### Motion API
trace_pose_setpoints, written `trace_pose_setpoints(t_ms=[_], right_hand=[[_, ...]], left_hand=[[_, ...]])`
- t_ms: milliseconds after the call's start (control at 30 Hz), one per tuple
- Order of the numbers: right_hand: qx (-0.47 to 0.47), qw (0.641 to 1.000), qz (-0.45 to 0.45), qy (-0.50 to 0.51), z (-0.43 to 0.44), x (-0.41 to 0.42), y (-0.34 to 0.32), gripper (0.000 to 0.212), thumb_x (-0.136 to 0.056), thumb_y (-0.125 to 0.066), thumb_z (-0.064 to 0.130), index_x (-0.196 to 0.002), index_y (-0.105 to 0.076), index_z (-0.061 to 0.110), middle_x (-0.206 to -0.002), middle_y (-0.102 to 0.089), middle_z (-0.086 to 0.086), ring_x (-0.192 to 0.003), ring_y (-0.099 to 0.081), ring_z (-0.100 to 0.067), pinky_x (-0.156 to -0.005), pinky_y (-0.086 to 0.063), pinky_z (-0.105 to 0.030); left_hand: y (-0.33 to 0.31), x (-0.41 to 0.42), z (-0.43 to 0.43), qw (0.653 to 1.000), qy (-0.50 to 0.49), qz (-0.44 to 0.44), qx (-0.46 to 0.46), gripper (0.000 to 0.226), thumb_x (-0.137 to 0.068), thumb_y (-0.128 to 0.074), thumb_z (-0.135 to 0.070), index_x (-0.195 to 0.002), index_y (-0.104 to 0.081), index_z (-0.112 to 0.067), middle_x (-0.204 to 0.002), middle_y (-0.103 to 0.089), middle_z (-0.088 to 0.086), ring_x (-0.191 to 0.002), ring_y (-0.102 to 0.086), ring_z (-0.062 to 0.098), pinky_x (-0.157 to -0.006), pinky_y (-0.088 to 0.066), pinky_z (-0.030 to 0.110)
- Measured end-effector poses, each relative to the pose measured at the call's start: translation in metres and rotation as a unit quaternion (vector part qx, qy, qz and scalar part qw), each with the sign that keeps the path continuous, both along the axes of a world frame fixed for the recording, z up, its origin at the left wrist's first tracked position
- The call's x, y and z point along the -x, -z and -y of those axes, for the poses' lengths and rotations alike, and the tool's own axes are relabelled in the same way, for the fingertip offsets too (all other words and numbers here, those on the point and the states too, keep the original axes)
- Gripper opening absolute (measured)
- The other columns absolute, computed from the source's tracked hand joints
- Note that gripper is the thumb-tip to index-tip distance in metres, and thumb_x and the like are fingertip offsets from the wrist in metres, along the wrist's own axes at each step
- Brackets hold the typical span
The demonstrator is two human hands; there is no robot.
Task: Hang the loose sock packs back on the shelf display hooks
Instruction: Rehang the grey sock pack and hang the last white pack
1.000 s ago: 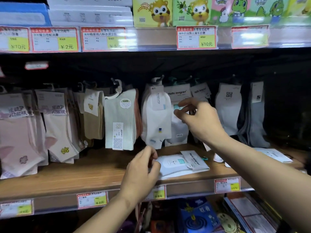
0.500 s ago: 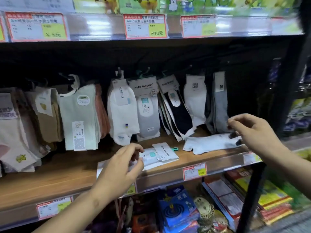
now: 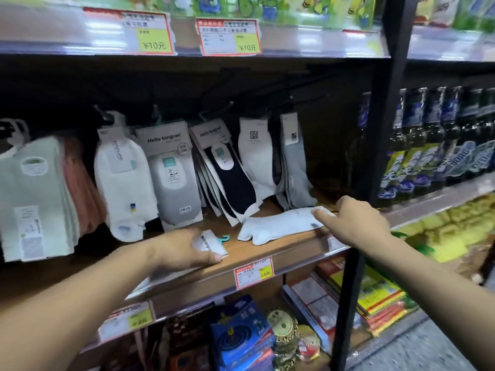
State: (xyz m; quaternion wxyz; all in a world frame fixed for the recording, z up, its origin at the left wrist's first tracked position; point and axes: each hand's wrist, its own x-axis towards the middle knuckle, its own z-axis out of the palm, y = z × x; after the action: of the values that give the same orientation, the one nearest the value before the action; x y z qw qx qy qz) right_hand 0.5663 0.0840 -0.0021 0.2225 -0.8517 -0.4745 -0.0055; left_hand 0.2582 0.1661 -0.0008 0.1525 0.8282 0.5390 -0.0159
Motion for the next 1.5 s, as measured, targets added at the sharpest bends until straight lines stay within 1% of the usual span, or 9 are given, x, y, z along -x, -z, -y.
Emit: trace_pose_setpoints(t_ms=[133,267,500,667,733,800,933,1200,1500], right_hand=[[0.057,0.998,0.004,0.005,-0.012,0.004,-0.002,0.071,-0.078,-0.049,0.079,-0.101,-0.059,0.013,-0.091,-0.068,-0.006,-0.083,-0.064,-0.030,-0.068,-0.047,-0.035],[0.070,0.997,0.025,0.006,-0.020,0.011,-0.004,0.068,-0.078,-0.061,0.071,-0.115,-0.058,0.013,-0.090,-0.058,-0.003,-0.078,-0.055,-0.026,-0.062,-0.041,-0.032],[0.027,0.995,-0.089,0.024,-0.032,0.012,-0.003,0.089,-0.072,-0.083,0.046,-0.138,-0.036,0.010,-0.134,-0.054,-0.018,-0.114,-0.059,-0.037,-0.072,-0.042,-0.038],[-0.138,0.966,-0.217,-0.009,-0.036,0.016,0.006,0.092,-0.076,-0.084,0.020,-0.150,-0.029,0.012,-0.125,-0.064,-0.017,-0.115,-0.061,-0.038,-0.090,-0.052,-0.046],[-0.200,0.938,-0.283,-0.017,-0.037,0.018,0.007,0.091,-0.079,-0.081,0.013,-0.153,-0.028,0.013,-0.112,-0.068,-0.013,-0.110,-0.064,-0.033,-0.097,-0.052,-0.048],[-0.231,0.914,-0.331,-0.029,-0.039,0.018,0.009,0.075,-0.082,-0.079,0.013,-0.147,-0.041,0.012,-0.102,-0.070,-0.006,-0.103,-0.067,-0.029,-0.097,-0.053,-0.050],[-0.231,0.878,-0.402,-0.120,-0.034,0.023,-0.001,0.021,-0.094,-0.067,0.020,-0.112,-0.073,0.011,-0.107,-0.076,-0.006,-0.096,-0.073,-0.023,-0.084,-0.061,-0.041],[-0.256,0.813,-0.469,-0.230,-0.016,0.036,-0.019,0.019,-0.101,-0.054,0.024,-0.115,-0.066,0.019,-0.118,-0.074,-0.001,-0.110,-0.070,-0.022,-0.103,-0.051,-0.049],[-0.299,0.767,-0.494,-0.282,0.005,0.057,-0.047,0.027,-0.101,-0.054,0.032,-0.126,-0.058,0.022,-0.120,-0.071,0.003,-0.106,-0.071,-0.018,-0.076,-0.057,-0.033]], left_hand=[[-0.004,0.001,-0.004,1.000,-0.013,0.017,0.010,0.103,-0.069,-0.066,-0.069,-0.151,-0.026,-0.020,-0.155,-0.036,0.002,-0.140,-0.037,0.020,-0.115,-0.029,0.031],[-0.003,0.004,-0.003,0.998,-0.021,0.064,-0.011,0.112,-0.057,-0.077,-0.068,-0.149,-0.030,-0.024,-0.152,-0.040,0.000,-0.136,-0.040,0.020,-0.110,-0.031,0.026],[-0.006,0.010,0.007,0.993,-0.013,0.081,-0.089,0.132,-0.039,-0.074,-0.078,-0.151,-0.021,-0.030,-0.136,-0.036,0.003,-0.126,-0.045,0.023,-0.111,-0.035,0.033],[-0.010,0.010,0.016,0.986,-0.034,0.137,-0.089,0.110,-0.055,-0.086,-0.054,-0.147,-0.034,-0.022,-0.144,-0.046,0.003,-0.130,-0.046,0.020,-0.106,-0.035,0.025],[-0.017,0.010,0.017,0.979,-0.064,0.179,-0.079,0.088,-0.060,-0.089,-0.040,-0.136,-0.048,-0.019,-0.121,-0.066,0.002,-0.106,-0.064,0.019,-0.087,-0.049,0.026],[-0.029,0.011,0.021,0.972,-0.074,0.213,-0.070,0.064,-0.064,-0.088,-0.031,-0.119,-0.060,-0.016,-0.098,-0.074,0.001,-0.084,-0.071,0.017,-0.074,-0.058,0.032],[-0.056,0.015,0.032,0.962,-0.074,0.252,-0.079,0.028,-0.074,-0.082,-0.024,-0.098,-0.070,-0.016,-0.090,-0.076,0.000,-0.081,-0.071,0.015,-0.070,-0.057,0.028],[-0.099,0.024,0.054,0.870,-0.028,0.489,-0.047,0.020,-0.085,-0.070,-0.012,-0.105,-0.065,-0.014,-0.088,-0.079,0.003,-0.074,-0.076,0.017,-0.054,-0.057,0.023],[-0.108,0.033,0.058,0.787,0.014,0.611,-0.086,0.022,-0.091,-0.062,-0.013,-0.113,-0.060,-0.012,-0.105,-0.076,0.007,-0.094,-0.074,0.021,-0.077,-0.061,0.033]])
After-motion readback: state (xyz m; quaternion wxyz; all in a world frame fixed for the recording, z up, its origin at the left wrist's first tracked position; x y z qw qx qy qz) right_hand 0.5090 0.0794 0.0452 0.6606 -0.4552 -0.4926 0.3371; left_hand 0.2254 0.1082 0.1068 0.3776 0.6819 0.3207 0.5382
